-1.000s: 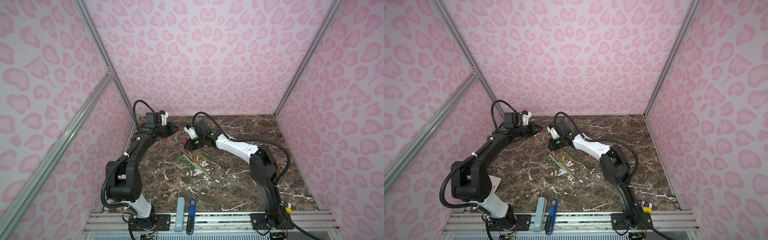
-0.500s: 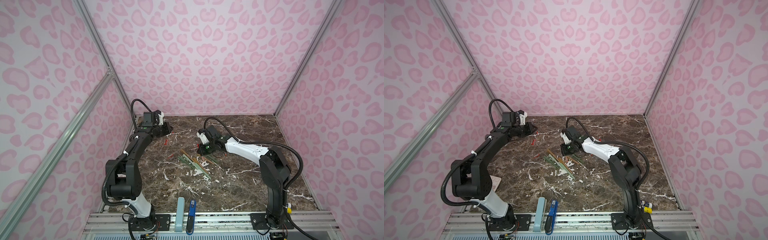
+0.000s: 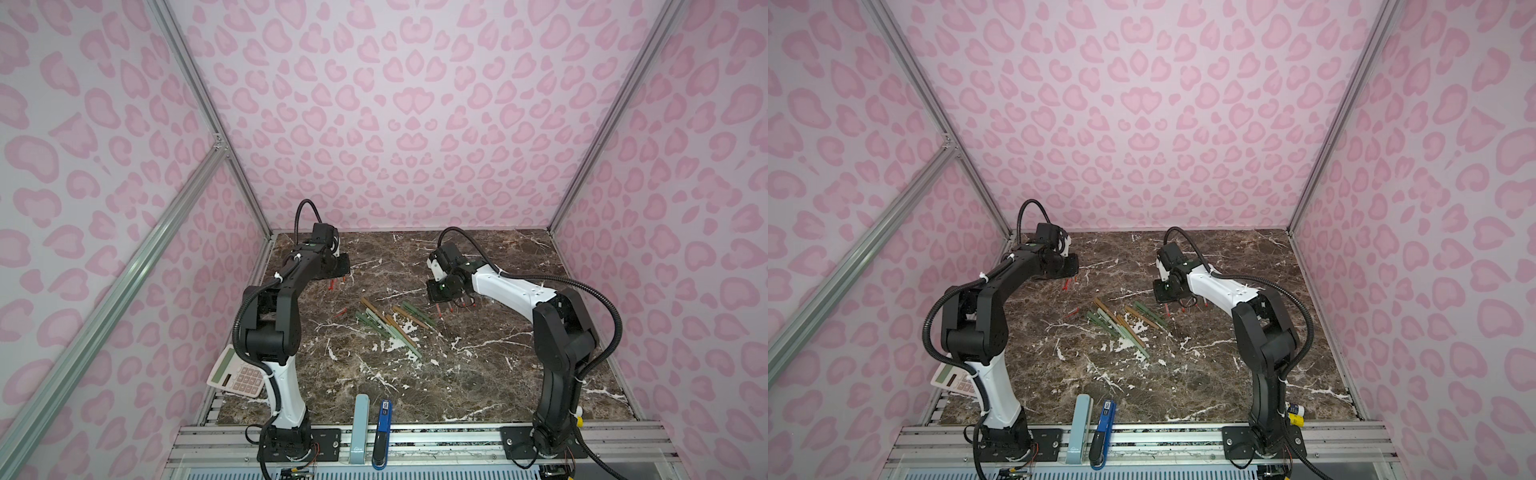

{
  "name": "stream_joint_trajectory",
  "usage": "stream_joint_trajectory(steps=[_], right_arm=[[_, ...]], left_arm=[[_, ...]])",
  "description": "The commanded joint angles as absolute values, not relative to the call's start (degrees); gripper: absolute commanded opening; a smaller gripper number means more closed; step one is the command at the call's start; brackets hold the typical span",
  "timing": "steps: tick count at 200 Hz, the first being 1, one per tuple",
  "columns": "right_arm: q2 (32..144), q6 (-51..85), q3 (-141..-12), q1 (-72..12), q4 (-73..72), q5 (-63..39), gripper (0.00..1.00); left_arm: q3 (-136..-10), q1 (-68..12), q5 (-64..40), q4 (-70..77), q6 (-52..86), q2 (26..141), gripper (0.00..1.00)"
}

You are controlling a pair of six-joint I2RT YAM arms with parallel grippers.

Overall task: Remove pen caps from pens
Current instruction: Place the pen at the top-center of the table.

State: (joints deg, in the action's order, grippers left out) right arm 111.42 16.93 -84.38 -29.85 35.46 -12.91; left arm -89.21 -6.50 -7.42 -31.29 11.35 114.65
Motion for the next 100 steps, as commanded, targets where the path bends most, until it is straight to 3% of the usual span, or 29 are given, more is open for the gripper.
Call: stream_joint_trajectory(steps=[1, 100], right_arm=[[113.49, 15.12, -86.75, -29.29, 39.1, -10.32, 0.0], [124.29, 15.34, -95.25, -27.86, 42.71, -7.93, 0.0]], left_arm=[[-90.88, -6.68, -4.58, -33.97, 10.05, 116.79, 0.08], [-97.62, -7.42, -2.21, -37.92, 9.35, 125.84, 0.15]])
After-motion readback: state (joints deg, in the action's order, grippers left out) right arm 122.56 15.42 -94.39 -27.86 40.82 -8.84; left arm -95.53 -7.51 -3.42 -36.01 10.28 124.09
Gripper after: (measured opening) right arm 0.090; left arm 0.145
